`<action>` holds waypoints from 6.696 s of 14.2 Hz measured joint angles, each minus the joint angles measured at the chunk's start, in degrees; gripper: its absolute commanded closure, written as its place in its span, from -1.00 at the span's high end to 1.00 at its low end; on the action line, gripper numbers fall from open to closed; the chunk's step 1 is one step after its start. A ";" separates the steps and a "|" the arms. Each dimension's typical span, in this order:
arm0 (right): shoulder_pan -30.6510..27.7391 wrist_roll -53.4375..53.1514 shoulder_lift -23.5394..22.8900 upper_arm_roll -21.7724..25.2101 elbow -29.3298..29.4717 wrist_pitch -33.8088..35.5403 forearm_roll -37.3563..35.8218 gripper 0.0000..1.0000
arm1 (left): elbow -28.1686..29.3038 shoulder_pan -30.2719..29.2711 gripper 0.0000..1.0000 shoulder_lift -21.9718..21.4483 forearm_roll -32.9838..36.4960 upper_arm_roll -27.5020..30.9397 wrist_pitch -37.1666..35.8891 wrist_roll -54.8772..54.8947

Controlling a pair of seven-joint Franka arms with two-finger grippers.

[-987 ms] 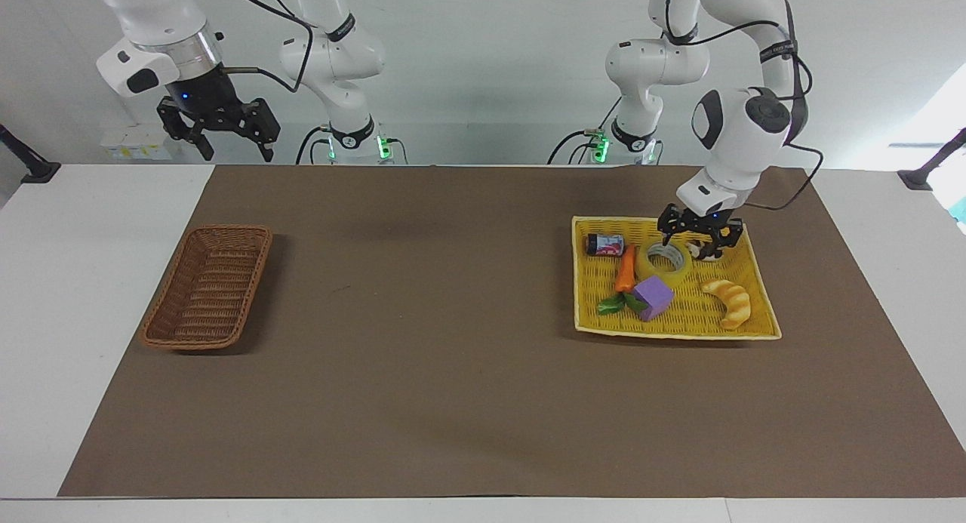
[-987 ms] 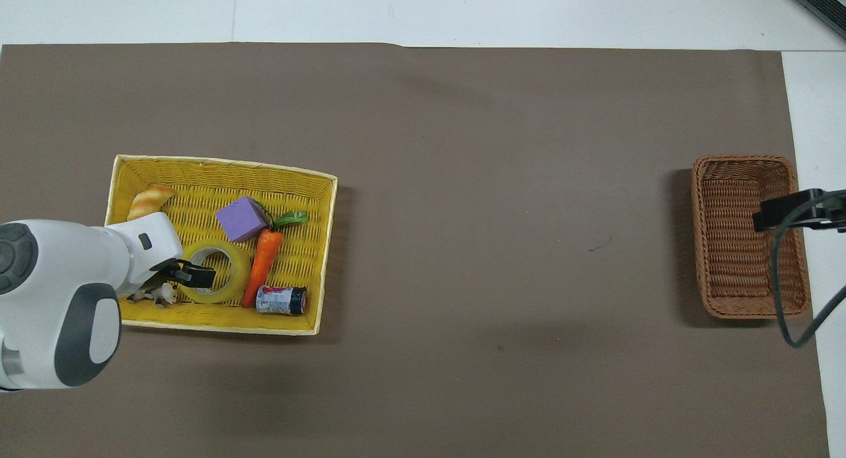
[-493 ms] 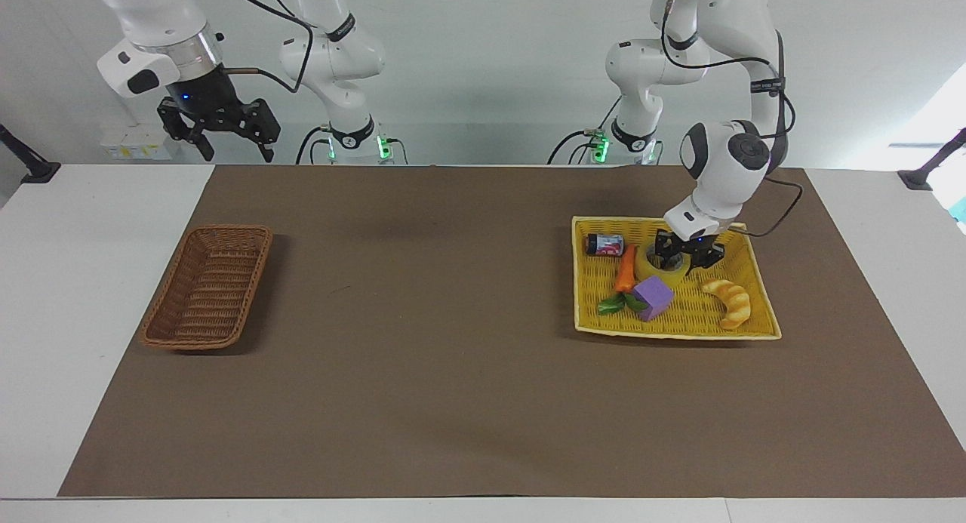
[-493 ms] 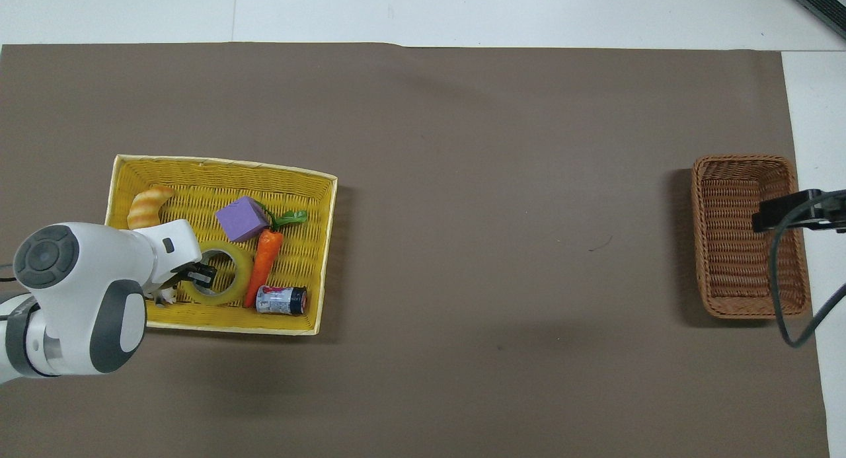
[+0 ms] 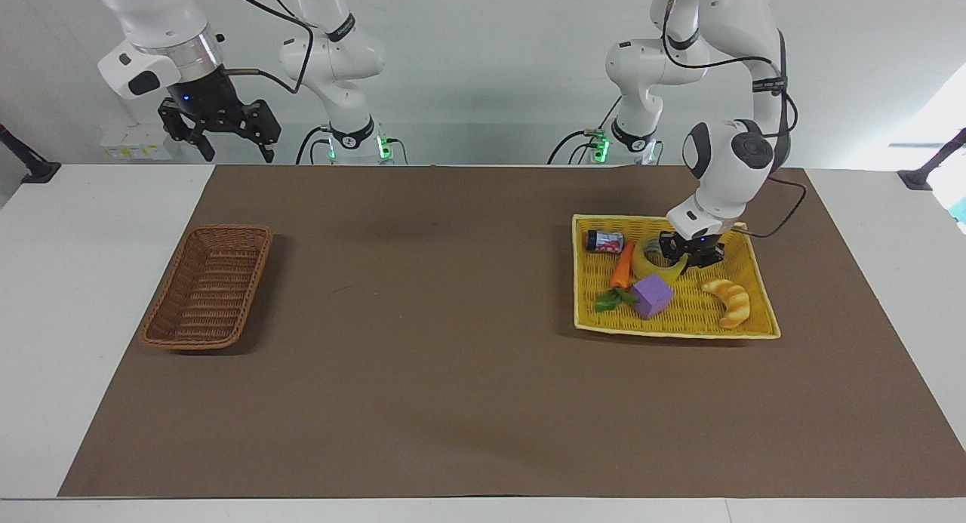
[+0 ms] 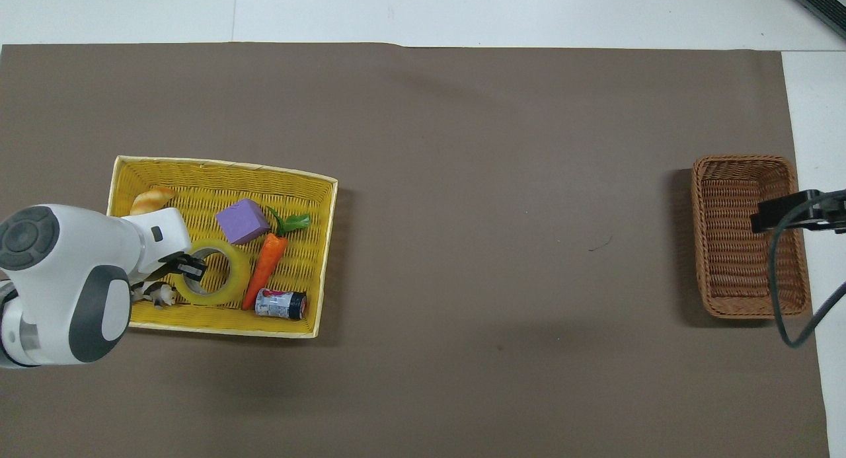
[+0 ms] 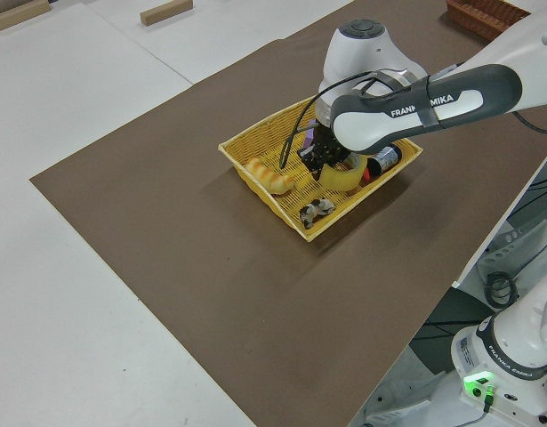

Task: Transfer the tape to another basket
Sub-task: 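Reach the left gripper into the yellow basket and grasp the tape roll, then lift the tape with the left gripper while the right gripper reaches toward it, then grasp the tape rim with the right gripper from the left gripper, then carry the tape to the wicker basket while the left gripper withdraws, then lower the tape into the wicker basket and open the right gripper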

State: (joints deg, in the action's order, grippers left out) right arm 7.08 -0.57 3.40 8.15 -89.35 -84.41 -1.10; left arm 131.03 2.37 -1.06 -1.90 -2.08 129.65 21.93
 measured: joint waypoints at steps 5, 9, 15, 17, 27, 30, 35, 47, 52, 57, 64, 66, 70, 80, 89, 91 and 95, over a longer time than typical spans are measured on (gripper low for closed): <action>0.11 0.01 0.22 -0.15 0.01 0.00 0.45 1.00 | -12.09 -2.38 -1.00 -1.17 -0.06 0.45 -14.53 -2.60; 1.01 0.01 0.51 -0.85 -1.12 -2.43 2.37 1.00 | -20.61 -2.75 -1.00 -1.35 -0.07 0.34 -22.19 -15.51; 3.05 -3.30 0.42 -1.17 -4.10 -4.10 18.66 1.00 | -24.07 1.50 -1.00 -1.23 -0.09 -1.07 -25.83 -32.58; 6.31 -8.15 0.10 -1.37 -5.00 -6.79 22.49 1.00 | -24.84 6.07 -1.00 -1.20 0.70 -1.32 -26.86 -39.98; 14.64 -12.30 -1.59 -1.74 -16.94 -23.63 47.86 1.00 | -27.60 23.60 -1.00 -1.06 -4.15 -2.33 -23.45 -63.96; 17.22 -12.40 -1.58 -1.80 -19.12 -27.19 49.67 1.00 | -27.63 28.00 -1.00 -0.99 -6.83 -2.46 -21.31 -66.62; 17.68 -10.97 -0.96 -1.68 -20.76 -27.47 49.70 0.85 | -27.71 31.21 -1.00 -0.96 -10.20 -2.63 -16.72 -67.00; 11.61 -7.42 0.76 -1.60 -20.84 -19.65 49.93 -1.00 | -29.48 34.28 1.00 -0.15 -11.67 -2.97 -7.44 -67.19; 2.98 -1.28 0.99 -1.30 -19.91 -12.67 48.99 -1.00 | -30.91 28.98 1.00 -4.51 -18.16 -1.36 -12.60 -68.47; -10.36 9.97 0.99 0.11 -19.86 -5.03 40.42 -1.00 | -30.05 18.61 1.00 -8.83 -20.62 0.13 -17.16 -67.40; -24.84 24.67 -3.92 0.16 -20.00 -10.93 36.73 -1.00 | -29.44 4.69 1.00 -8.67 -15.29 0.52 -28.83 -42.27; -25.40 25.23 -6.09 0.10 -19.44 -15.50 36.72 -1.00 | -29.44 2.37 1.00 -8.69 -10.76 0.57 -30.40 -36.85; -27.12 27.44 -10.44 0.12 -18.34 -20.73 35.78 -1.00 | -30.53 -0.86 1.00 -8.72 -3.51 0.59 -35.41 -30.80; -30.33 39.49 -20.83 0.21 -17.09 -24.74 34.48 -1.00 | -43.04 -2.07 1.00 1.35 0.38 -0.85 -45.98 -20.07; -31.08 42.34 -22.65 0.21 -17.63 -25.87 32.90 0.15 | -43.71 -2.17 1.00 0.72 0.38 -0.51 -46.10 -17.28; -31.11 42.39 -22.75 0.20 -17.62 -25.88 32.90 1.00 | -43.75 -2.22 1.00 0.44 0.38 -0.14 -46.09 -17.28; -31.24 42.39 -22.72 0.17 -17.24 -25.86 33.06 1.00 | -43.75 -2.28 1.00 0.31 0.38 -0.02 -46.09 -17.28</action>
State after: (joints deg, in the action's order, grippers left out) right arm -24.17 41.82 -19.33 8.32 -106.59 -110.27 31.97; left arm 87.28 0.09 -0.76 -1.52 -2.10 83.56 4.64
